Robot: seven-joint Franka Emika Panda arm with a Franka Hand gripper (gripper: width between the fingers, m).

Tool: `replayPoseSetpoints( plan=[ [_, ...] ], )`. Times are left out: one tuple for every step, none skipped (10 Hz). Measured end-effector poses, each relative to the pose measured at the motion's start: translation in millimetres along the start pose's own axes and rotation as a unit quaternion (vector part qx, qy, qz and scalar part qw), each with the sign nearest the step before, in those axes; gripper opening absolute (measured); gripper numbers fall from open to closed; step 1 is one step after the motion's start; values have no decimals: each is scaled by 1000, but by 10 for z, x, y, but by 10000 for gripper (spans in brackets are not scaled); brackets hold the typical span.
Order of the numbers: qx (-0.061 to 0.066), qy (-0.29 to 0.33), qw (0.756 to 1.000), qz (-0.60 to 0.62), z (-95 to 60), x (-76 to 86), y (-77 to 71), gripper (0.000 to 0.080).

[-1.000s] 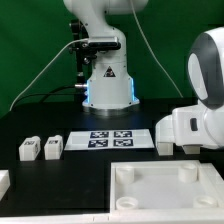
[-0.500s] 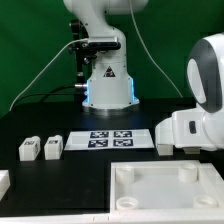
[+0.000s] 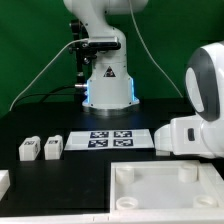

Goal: Assemble one leg

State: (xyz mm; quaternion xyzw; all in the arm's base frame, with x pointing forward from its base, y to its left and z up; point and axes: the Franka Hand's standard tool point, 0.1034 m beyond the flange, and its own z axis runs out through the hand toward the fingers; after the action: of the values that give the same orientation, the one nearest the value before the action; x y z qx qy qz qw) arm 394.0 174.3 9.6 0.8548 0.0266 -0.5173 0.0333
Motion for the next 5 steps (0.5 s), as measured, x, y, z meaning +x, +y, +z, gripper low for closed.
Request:
replayPoseSetpoints(
  plan=[
    [-2,-8,1000,-1,-3,-12,0,649],
    [-1,-6,1000,-1,0,0,0,636],
    [-1,-6,1000,-1,2,0,0,636],
    [-1,-7,1000,-1,3,0,0,468],
    [-1,-7,1000,-2,3,-3,0,287]
  ],
)
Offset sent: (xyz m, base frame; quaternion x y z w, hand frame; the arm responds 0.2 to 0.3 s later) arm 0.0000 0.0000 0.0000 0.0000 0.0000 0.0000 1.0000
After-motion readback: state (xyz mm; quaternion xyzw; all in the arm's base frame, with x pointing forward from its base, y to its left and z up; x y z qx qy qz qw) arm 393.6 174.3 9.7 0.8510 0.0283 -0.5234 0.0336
